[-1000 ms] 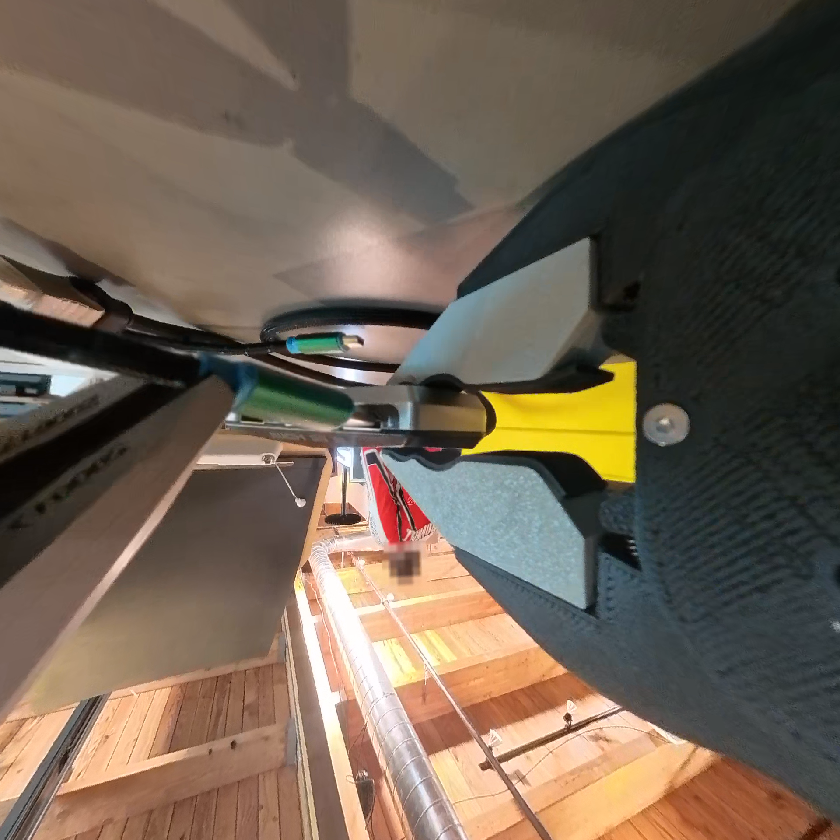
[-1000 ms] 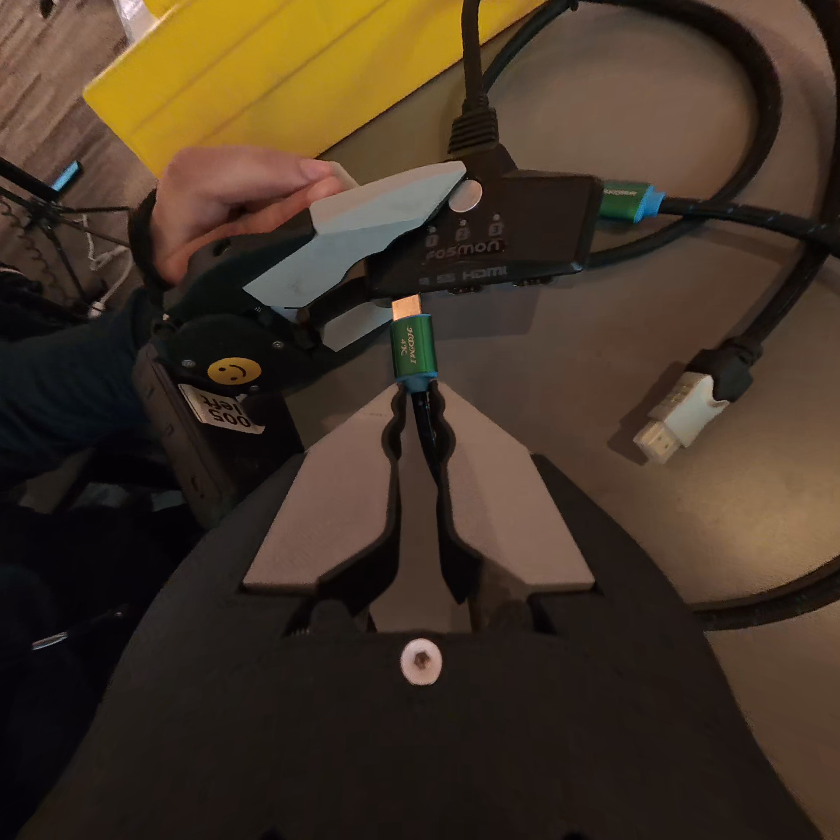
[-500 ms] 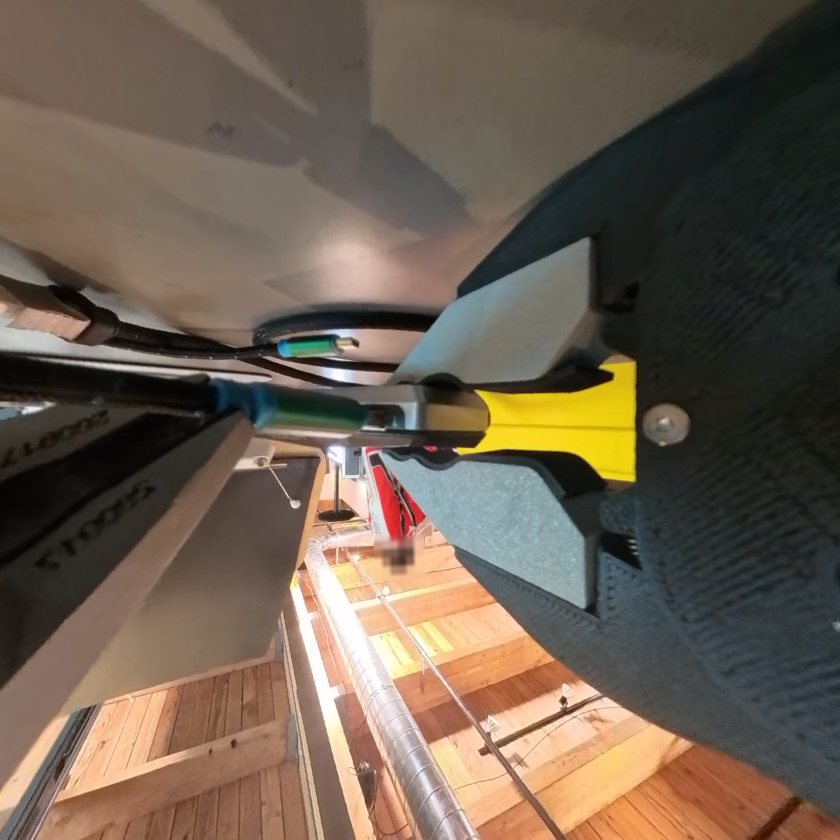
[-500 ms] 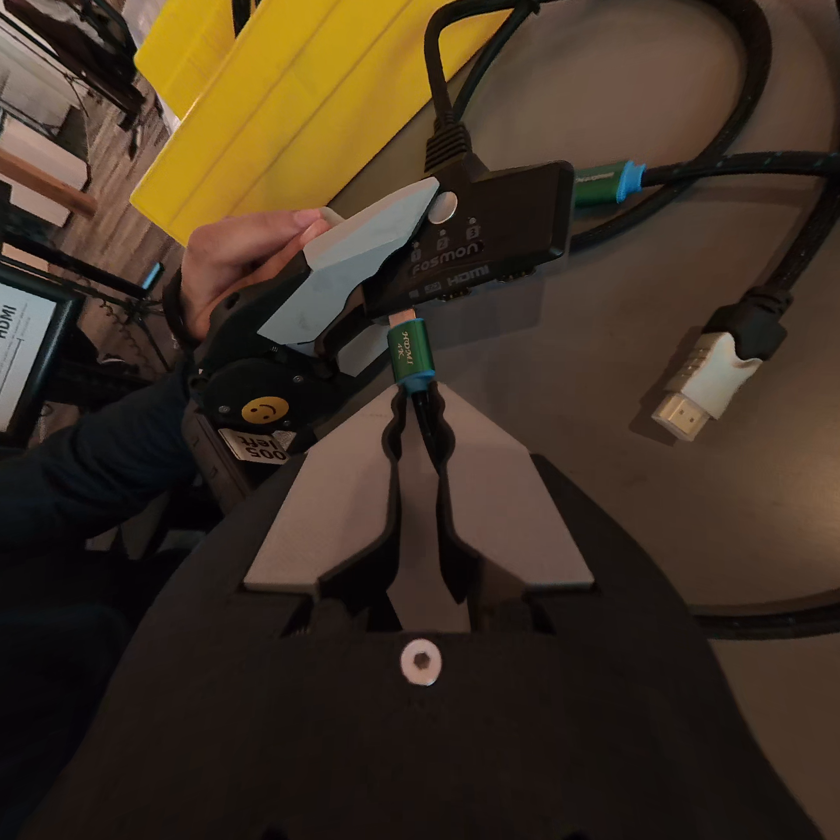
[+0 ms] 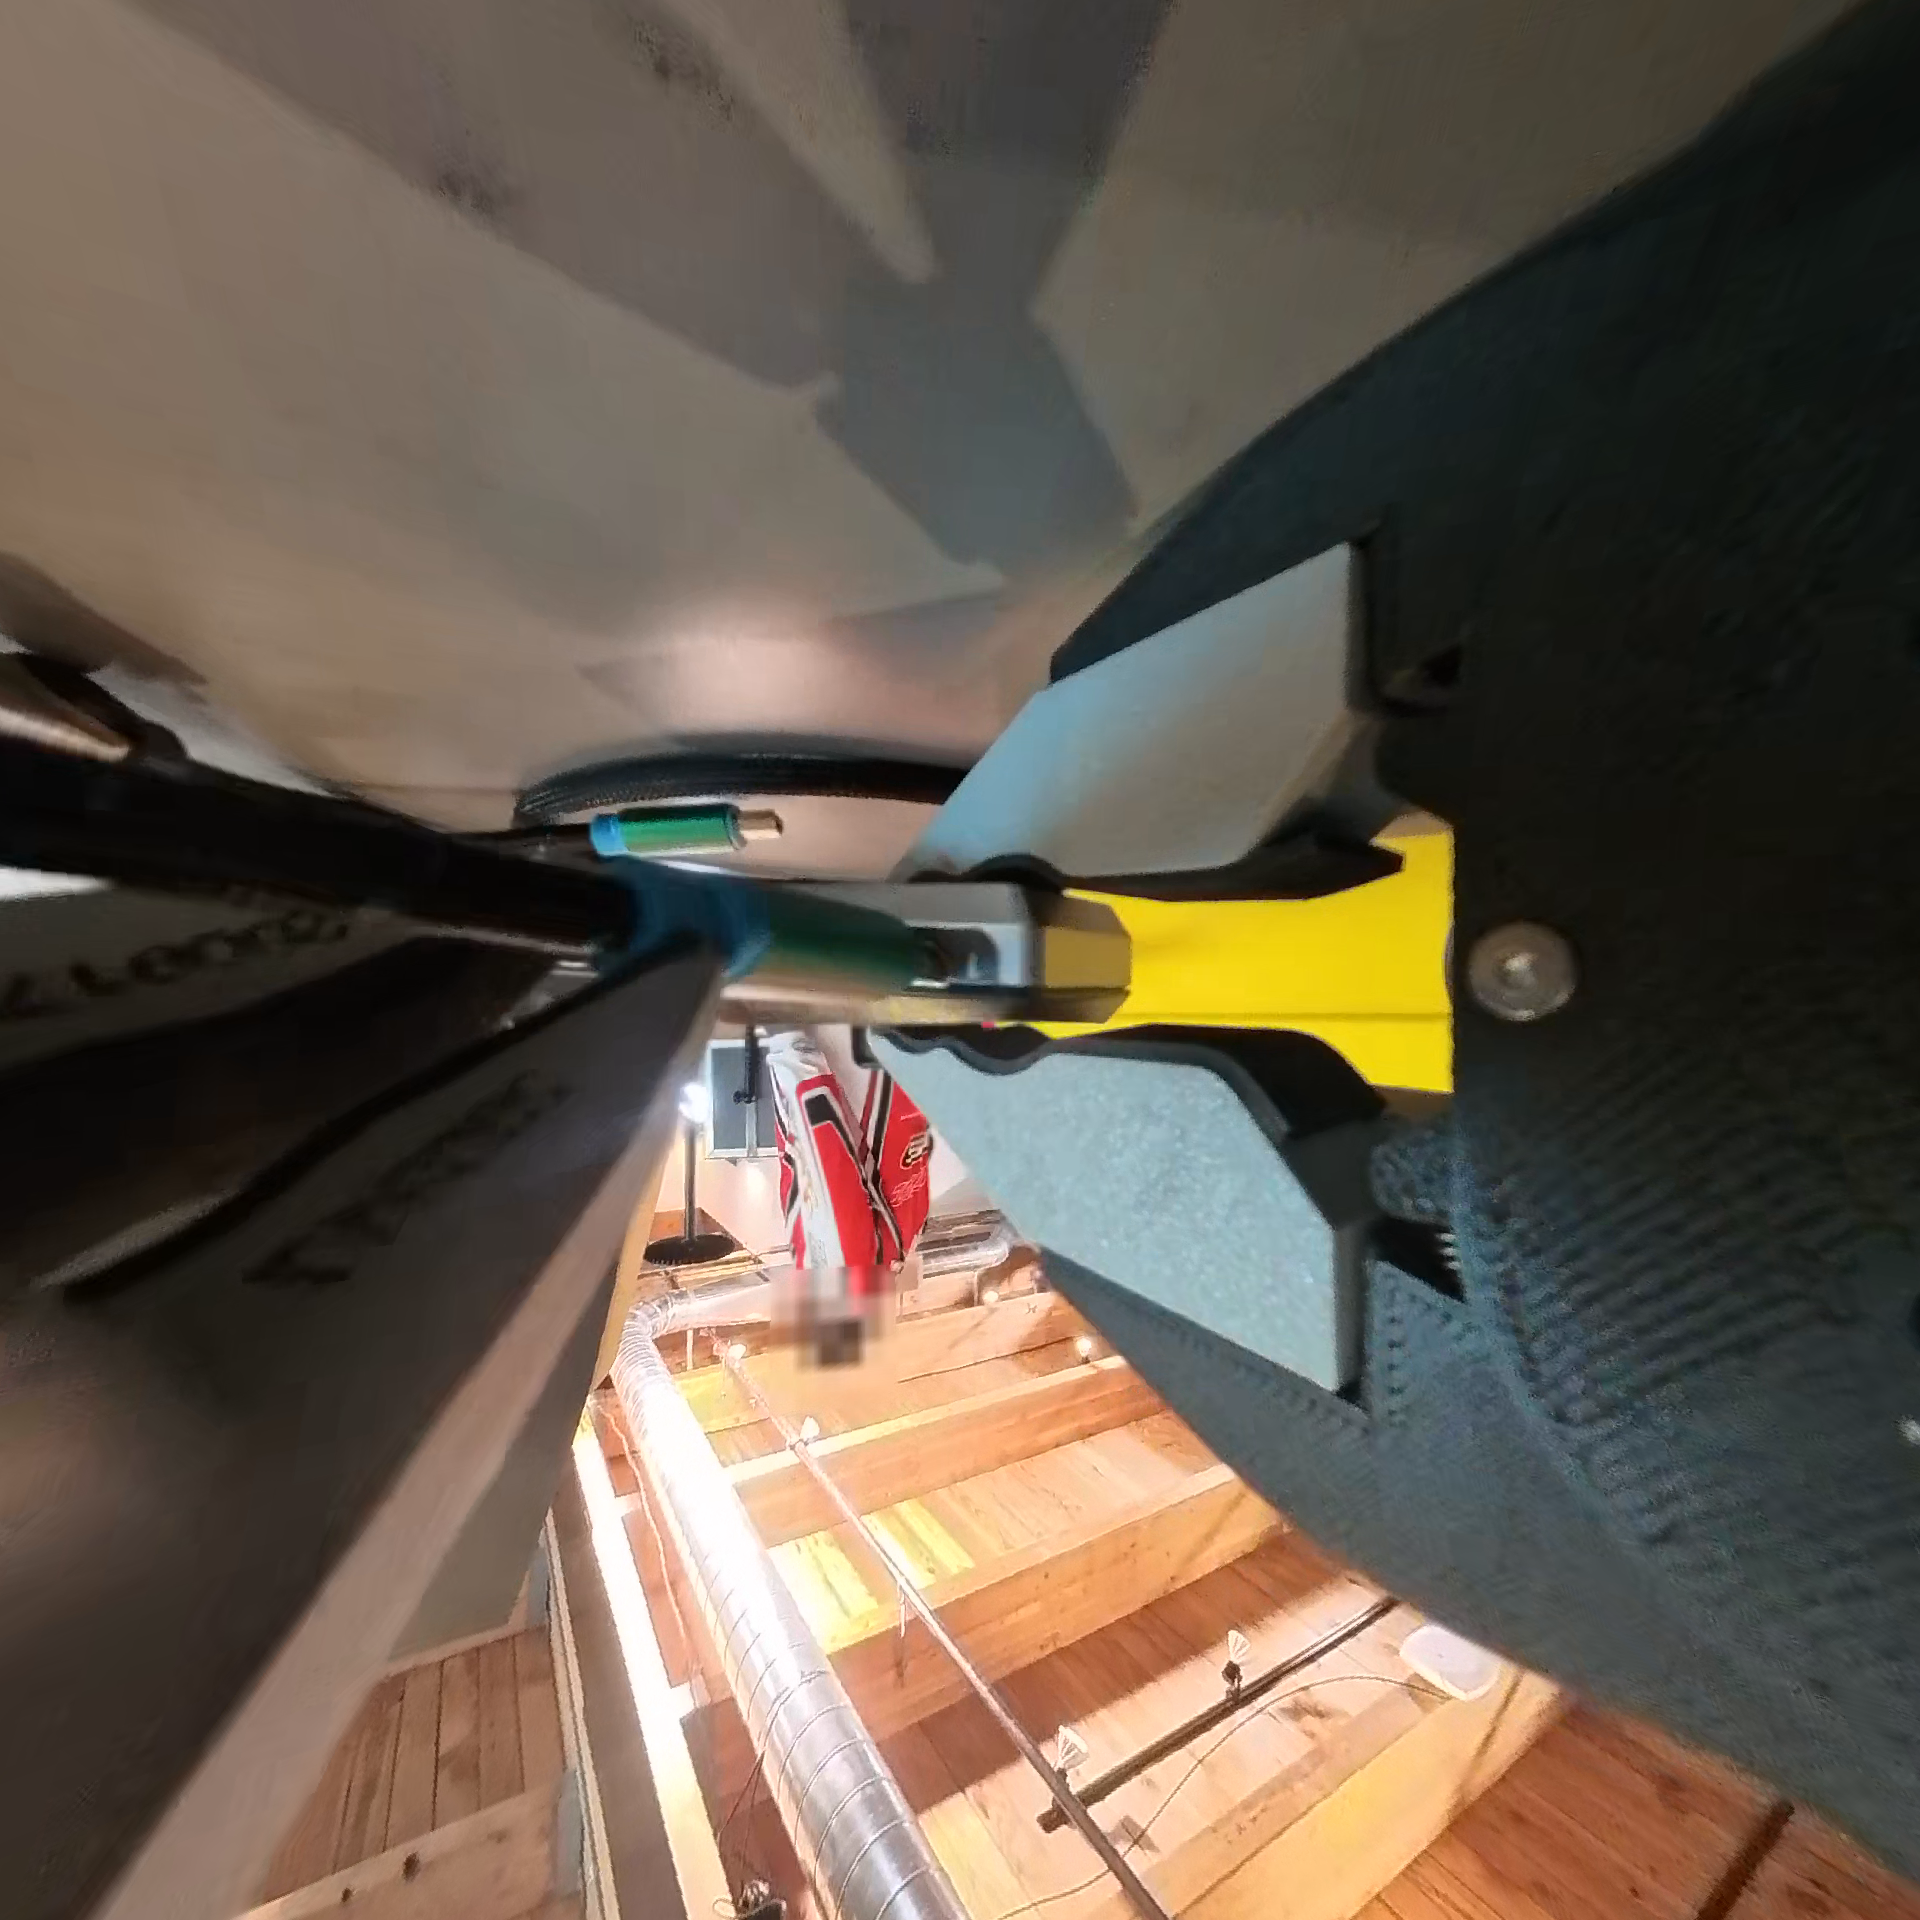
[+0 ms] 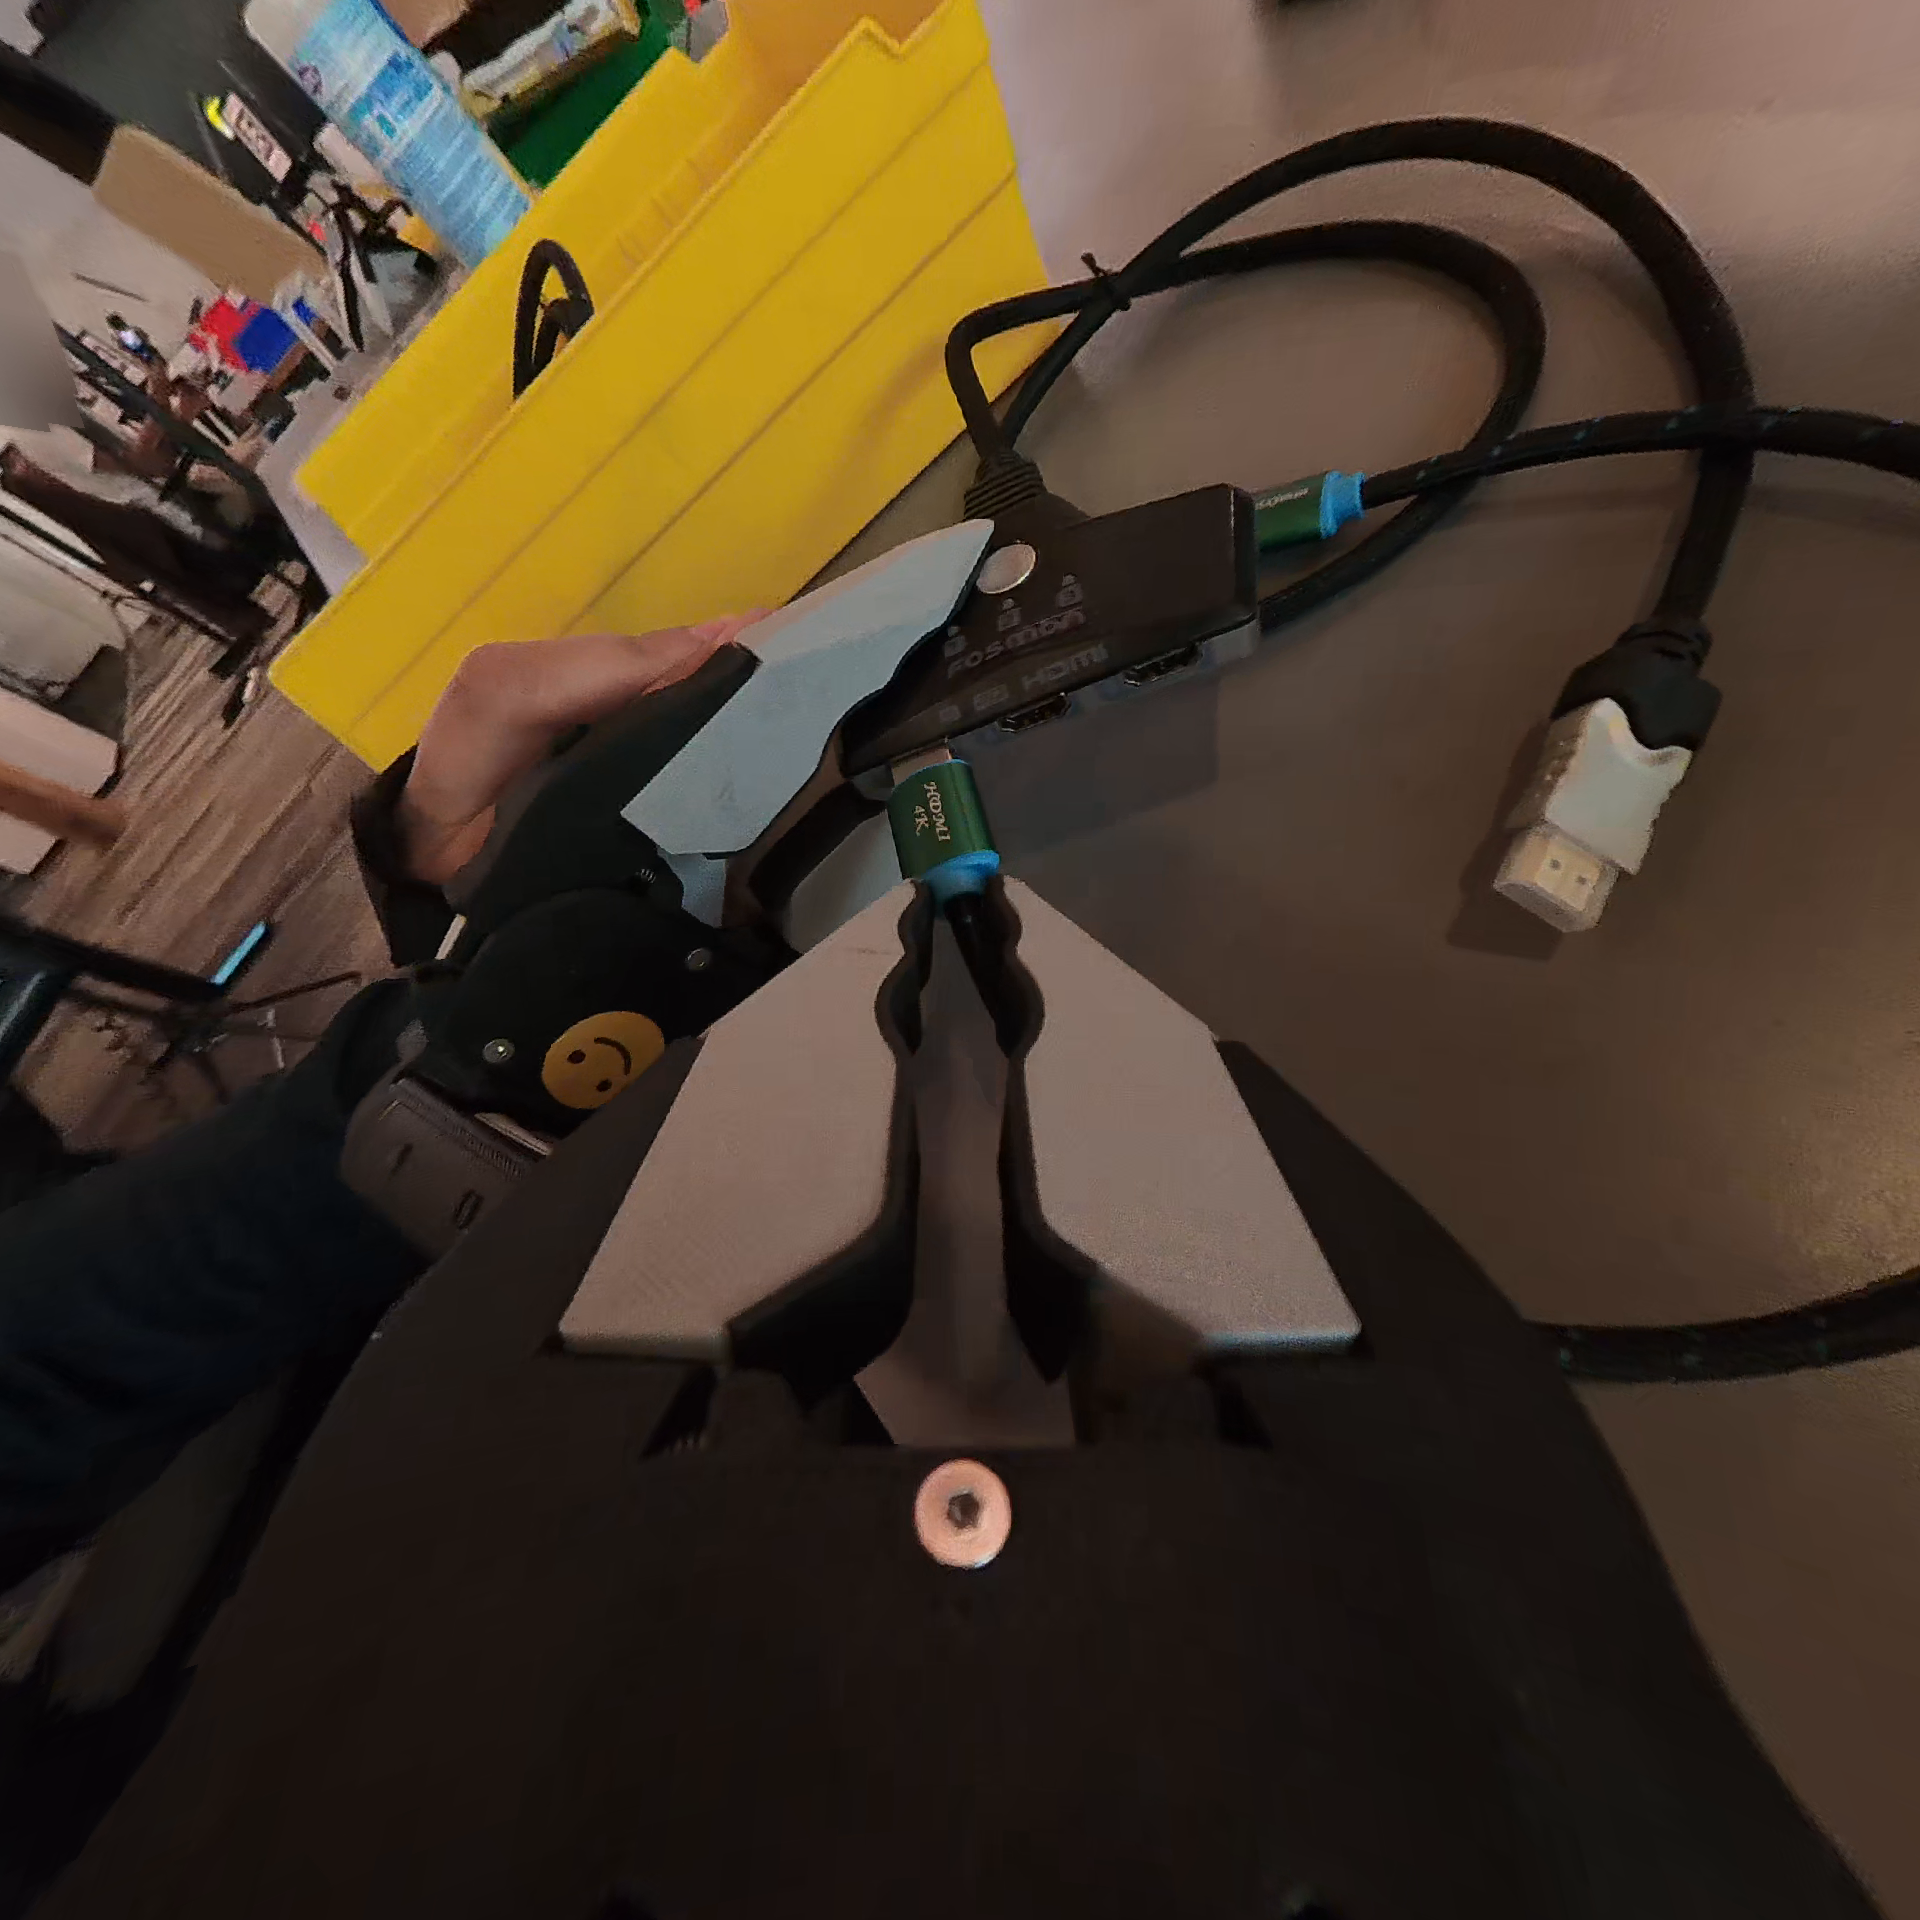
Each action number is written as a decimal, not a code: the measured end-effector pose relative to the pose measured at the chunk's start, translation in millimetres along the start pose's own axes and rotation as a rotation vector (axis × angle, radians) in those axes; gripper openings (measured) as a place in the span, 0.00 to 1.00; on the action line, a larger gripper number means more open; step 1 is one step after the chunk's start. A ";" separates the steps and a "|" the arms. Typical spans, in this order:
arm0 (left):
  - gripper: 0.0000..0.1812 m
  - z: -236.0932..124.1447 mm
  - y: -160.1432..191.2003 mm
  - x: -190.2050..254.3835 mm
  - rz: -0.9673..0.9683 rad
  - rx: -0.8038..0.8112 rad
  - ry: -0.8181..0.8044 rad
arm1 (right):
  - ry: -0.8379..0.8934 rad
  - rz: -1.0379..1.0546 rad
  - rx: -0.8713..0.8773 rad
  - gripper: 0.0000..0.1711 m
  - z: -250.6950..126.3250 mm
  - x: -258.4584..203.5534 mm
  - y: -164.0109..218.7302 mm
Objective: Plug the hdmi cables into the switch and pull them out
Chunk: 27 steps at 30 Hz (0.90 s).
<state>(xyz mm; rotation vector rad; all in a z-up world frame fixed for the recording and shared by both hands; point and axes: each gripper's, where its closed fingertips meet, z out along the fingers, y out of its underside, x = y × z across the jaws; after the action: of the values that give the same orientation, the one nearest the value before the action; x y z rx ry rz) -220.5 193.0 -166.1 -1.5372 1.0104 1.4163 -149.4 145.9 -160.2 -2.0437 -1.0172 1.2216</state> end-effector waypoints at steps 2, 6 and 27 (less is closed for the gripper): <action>0.10 1.2 2.9 1.5 -0.005 -0.022 0.013 | 0.023 -0.011 0.016 0.04 2.4 -1.7 -1.6; 0.10 1.7 5.3 6.8 -0.036 -0.038 0.061 | 0.108 -0.092 0.031 0.03 2.5 -4.2 -11.2; 0.11 -9.8 -32.5 13.3 -0.114 0.083 0.124 | 0.063 -0.609 -0.037 0.19 -49.2 16.7 8.3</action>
<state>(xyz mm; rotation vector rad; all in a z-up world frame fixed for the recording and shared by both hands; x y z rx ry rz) -186.1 195.2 -177.6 -1.6109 1.0250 1.1992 -97.6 151.4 -152.9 -1.5970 -1.4912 0.8133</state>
